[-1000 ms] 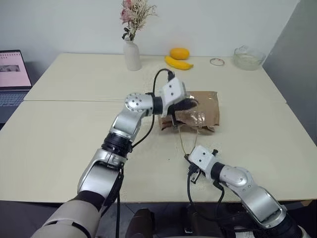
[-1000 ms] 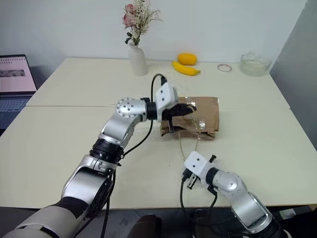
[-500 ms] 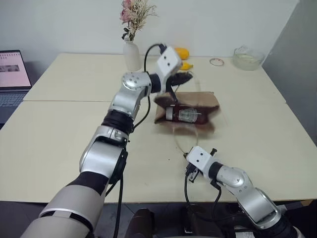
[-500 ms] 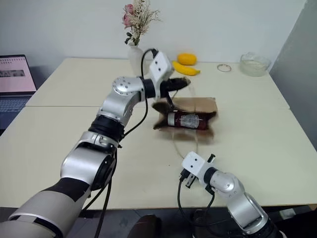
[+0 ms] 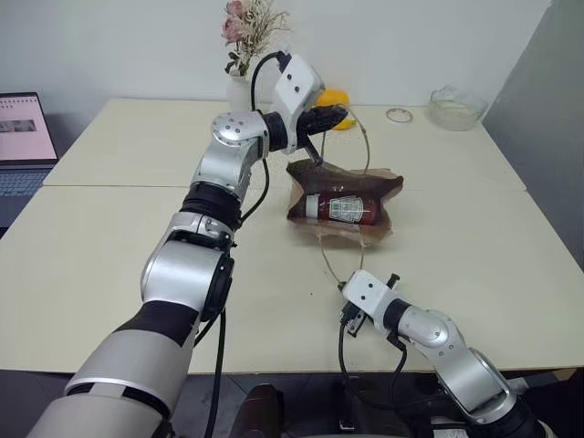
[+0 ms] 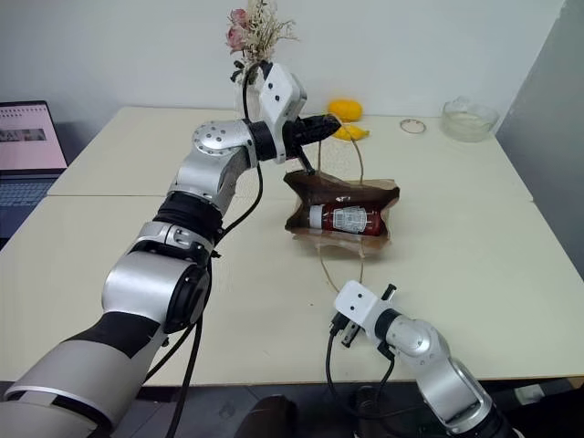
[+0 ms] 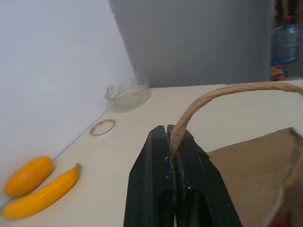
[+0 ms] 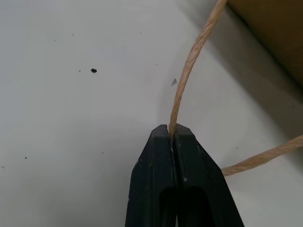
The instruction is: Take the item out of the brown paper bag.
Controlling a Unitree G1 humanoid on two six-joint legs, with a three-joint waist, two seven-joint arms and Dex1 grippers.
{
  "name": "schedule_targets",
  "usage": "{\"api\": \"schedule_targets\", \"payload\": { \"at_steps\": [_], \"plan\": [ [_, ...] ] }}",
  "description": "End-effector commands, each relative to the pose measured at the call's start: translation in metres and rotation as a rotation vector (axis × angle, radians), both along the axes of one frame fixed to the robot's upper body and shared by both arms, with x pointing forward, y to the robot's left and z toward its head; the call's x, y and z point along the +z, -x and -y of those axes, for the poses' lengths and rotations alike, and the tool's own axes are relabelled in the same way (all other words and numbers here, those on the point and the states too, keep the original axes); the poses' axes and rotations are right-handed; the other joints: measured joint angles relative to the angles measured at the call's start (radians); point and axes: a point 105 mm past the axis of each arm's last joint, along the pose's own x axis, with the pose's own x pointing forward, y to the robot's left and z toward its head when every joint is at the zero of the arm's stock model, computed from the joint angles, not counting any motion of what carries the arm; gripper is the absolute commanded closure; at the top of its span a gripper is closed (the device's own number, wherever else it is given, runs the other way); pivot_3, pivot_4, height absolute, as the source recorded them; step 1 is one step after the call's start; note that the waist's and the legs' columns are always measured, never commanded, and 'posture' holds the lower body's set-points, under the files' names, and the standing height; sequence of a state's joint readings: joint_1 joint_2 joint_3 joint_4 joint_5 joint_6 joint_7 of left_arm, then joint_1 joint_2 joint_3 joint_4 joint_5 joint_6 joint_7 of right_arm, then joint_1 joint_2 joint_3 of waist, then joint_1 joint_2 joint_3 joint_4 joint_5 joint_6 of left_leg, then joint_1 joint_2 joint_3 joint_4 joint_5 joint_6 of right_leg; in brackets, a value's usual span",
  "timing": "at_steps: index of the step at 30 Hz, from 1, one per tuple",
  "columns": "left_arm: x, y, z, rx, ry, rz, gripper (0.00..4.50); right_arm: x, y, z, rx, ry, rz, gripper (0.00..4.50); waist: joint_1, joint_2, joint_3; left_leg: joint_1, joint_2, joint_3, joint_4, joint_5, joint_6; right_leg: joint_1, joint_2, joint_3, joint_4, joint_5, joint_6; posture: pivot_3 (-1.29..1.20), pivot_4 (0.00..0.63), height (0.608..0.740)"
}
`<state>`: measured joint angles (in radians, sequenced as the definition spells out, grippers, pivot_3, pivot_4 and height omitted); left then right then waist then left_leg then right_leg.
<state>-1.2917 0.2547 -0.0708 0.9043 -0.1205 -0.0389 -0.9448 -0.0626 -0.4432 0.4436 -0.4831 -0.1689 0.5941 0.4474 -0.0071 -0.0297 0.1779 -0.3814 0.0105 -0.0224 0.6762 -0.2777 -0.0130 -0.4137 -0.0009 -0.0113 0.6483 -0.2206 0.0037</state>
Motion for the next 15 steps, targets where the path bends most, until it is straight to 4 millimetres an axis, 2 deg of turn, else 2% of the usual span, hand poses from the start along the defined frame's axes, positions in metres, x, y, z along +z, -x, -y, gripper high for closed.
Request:
{"api": "schedule_targets", "payload": {
  "at_steps": [1, 5, 8, 11, 15],
  "plan": [
    [0.016, 0.011, 0.003, -0.061, 0.037, 0.037, 4.50, 0.000, 0.004, 0.005, -0.025, -0.021, -0.043, 3.58, 0.000, 0.000, 0.000, 0.000, 0.000, 0.000, 0.000, 0.000, 0.000, 0.000, 0.000, 0.000, 0.000, 0.000, 0.000, 0.00, 0.150, 0.740],
    [0.015, 0.018, 0.003, -0.097, 0.041, 0.029, 4.50, 0.030, 0.012, 0.009, 0.006, -0.073, -0.005, 2.16, 0.001, 0.000, 0.001, -0.002, 0.000, -0.001, 0.000, 0.000, 0.000, -0.002, 0.000, 0.000, 0.000, 0.000, 0.000, 0.00, 0.150, 0.740],
    [0.013, 0.023, 0.003, -0.121, 0.044, 0.021, 4.50, 0.047, 0.028, 0.011, 0.098, -0.085, -0.010, 1.10, 0.001, 0.000, 0.001, -0.003, 0.000, -0.001, 0.000, 0.000, 0.000, -0.004, 0.000, 0.000, 0.000, 0.000, 0.000, 0.00, 0.150, 0.740],
    [0.011, 0.028, 0.005, -0.144, 0.044, 0.013, 4.50, 0.066, 0.041, 0.015, 0.178, -0.106, -0.019, 1.10, 0.001, 0.000, 0.001, -0.004, -0.001, -0.001, 0.000, 0.000, 0.000, -0.005, -0.001, 0.001, 0.001, 0.000, 0.000, 0.00, 0.150, 0.740],
    [0.010, 0.035, 0.008, -0.181, 0.046, 0.018, 4.50, 0.086, 0.045, 0.030, 0.211, -0.059, -0.010, 1.10, 0.001, 0.000, 0.001, -0.004, 0.000, -0.001, 0.000, 0.000, 0.000, -0.005, -0.001, 0.000, 0.001, 0.000, 0.000, 0.00, 0.150, 0.740]
  ]
}}
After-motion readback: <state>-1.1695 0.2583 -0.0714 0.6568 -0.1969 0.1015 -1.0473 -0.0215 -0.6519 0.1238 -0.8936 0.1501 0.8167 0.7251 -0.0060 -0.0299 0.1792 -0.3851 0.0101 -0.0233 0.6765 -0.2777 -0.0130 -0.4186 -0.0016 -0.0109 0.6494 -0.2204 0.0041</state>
